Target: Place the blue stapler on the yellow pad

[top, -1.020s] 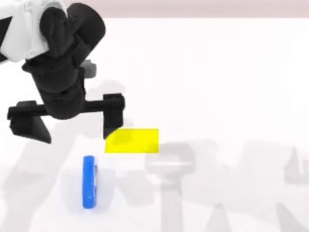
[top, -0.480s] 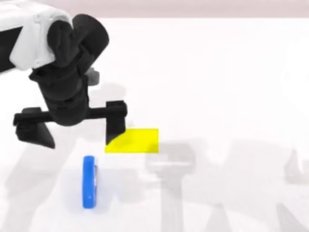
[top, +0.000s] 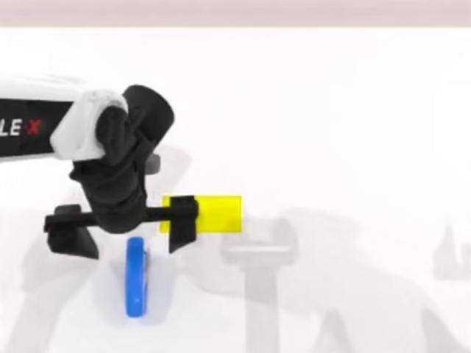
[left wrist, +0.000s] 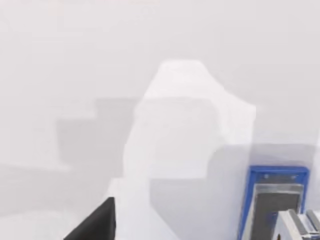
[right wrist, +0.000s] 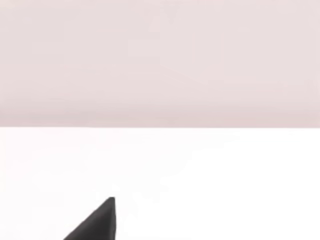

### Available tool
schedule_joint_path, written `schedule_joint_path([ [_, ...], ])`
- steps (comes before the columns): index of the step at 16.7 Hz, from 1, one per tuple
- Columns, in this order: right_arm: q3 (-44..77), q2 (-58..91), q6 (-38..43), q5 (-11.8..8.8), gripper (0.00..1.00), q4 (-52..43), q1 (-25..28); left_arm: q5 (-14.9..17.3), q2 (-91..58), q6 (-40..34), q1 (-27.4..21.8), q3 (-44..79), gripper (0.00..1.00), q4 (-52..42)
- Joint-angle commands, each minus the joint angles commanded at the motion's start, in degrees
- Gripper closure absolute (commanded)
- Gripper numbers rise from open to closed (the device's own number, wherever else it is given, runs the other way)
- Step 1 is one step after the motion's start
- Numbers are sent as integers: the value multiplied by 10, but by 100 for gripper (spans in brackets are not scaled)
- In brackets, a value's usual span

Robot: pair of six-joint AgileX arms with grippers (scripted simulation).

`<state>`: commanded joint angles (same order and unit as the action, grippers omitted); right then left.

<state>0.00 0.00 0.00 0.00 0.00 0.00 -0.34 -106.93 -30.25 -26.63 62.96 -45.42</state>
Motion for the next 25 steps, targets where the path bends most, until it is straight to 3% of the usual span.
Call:
schedule_joint_path([
  [4,0,0,0,0,0,0,0,0,-1,0,0,-1,0,1],
  [17,0,0,0,0,0,0,0,0,-1,0,0,-1,98,1],
  [25,0,0,0,0,0,0,0,0,-1,0,0,-1,100,1],
])
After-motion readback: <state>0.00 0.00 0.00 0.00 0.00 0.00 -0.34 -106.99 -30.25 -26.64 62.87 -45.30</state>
